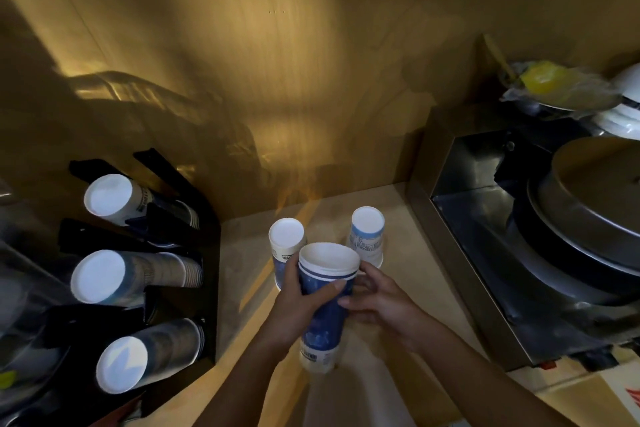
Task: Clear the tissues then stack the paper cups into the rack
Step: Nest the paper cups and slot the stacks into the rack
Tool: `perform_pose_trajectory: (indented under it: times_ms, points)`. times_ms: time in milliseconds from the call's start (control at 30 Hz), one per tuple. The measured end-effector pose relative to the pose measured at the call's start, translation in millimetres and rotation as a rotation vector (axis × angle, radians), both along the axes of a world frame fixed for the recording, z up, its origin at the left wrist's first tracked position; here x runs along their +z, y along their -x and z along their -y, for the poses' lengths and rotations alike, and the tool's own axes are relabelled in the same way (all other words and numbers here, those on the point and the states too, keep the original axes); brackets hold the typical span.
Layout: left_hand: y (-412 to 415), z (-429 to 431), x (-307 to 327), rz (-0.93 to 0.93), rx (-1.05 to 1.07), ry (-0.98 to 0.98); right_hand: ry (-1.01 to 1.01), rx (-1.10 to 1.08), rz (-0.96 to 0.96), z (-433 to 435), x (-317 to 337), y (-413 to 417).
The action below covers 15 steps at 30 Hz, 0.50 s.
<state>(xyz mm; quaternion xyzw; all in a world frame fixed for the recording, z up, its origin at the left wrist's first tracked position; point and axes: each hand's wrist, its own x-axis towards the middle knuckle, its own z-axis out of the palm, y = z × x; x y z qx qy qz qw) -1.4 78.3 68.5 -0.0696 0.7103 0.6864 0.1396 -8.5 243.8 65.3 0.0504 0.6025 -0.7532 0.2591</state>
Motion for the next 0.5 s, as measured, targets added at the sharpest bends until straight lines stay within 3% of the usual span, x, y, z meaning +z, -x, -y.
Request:
perform_pose_trajectory:
  times_ms: [200,400,500]
  points:
    - [2.2,-6.8,4.7,-0.22,0.1,0.24,-0.129,0.076,-0.132,3.1,18.7,2.1]
    - [1.3,-5.0,13.5,-0.227,0.184,0.195,-0.21,-0.087,-0.396,-8.0,40.8,10.1]
    - [-2.2,-8.5,10.3,-0.223,0.148,0.223,-0.393,0.053,-0.599,-7.7,49.2,15.6]
